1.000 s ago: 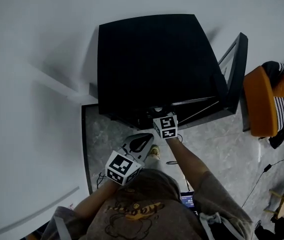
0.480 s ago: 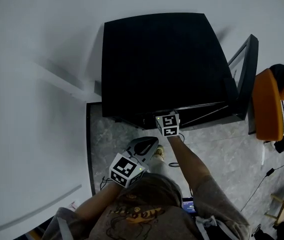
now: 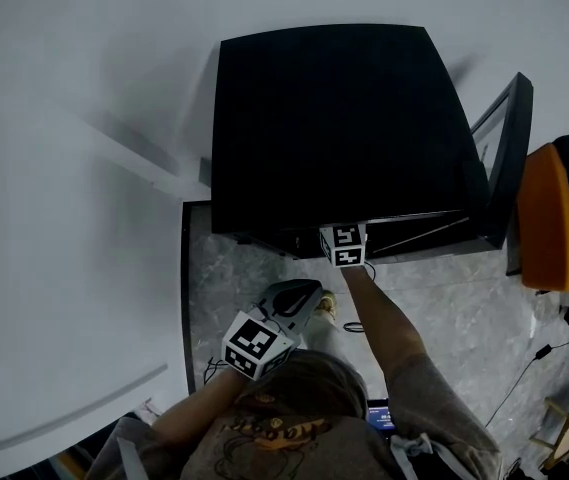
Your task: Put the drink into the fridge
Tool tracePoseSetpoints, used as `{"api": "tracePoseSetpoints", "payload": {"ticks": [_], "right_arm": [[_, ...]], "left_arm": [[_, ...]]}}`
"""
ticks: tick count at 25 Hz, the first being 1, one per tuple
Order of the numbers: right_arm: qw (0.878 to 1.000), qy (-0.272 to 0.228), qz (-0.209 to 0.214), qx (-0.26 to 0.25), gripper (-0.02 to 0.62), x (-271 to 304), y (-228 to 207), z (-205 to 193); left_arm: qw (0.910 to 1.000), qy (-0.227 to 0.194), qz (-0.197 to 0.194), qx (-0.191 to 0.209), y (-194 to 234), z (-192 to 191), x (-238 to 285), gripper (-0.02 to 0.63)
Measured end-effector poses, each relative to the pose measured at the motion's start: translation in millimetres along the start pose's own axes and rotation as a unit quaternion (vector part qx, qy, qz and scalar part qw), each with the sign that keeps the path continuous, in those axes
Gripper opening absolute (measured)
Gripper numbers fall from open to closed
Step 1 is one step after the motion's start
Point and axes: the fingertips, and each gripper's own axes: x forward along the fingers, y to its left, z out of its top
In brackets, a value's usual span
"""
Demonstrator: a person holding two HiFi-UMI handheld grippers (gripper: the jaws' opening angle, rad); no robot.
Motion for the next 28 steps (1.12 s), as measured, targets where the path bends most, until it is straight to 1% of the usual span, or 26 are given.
{"api": "tracePoseSetpoints", "payload": {"ticks": [4,9,11,17,21,23,28], "right_arm": [[1.000,0.008,0.000,0.003,0.311,4.2,-4.5,-0.4],[1.000,0.016,0.000,0.011,0.311,12.9,-9.6,-26.1],[1.000,0.014,0.004,0.009,0.311,14.3,-8.1,-26.7],[1.000,0.010,-0.004,0.003,0.311,15.1,-8.7,-22.8],[1.000,0.015,0.001,0.006,0.313,15.5,-7.9,-33.3],[1.000,0.014,0.004,0.001,0.311,13.5,-5.5,-30.0],[1.000,0.015,-0.007,-0.007,0.312,4.8,-5.0,-13.4]], "left_arm": [[1.0000,0.003,0.001,-0.001,0.7,-1.8,2.9,0.003],[1.0000,0.006,0.003,-0.001,3.1,-1.4,7.6,0.005],[1.0000,0.008,0.004,-0.003,3.6,-2.0,9.0,0.003],[0.9999,0.009,0.005,-0.012,6.4,-3.5,9.7,0.005],[0.9998,0.011,0.002,-0.014,6.2,-4.2,10.5,0.003],[0.9998,0.014,-0.001,-0.012,5.8,-6.0,11.5,0.003],[0.9998,0.018,-0.008,-0.011,3.0,-8.0,12.5,0.003]]}}
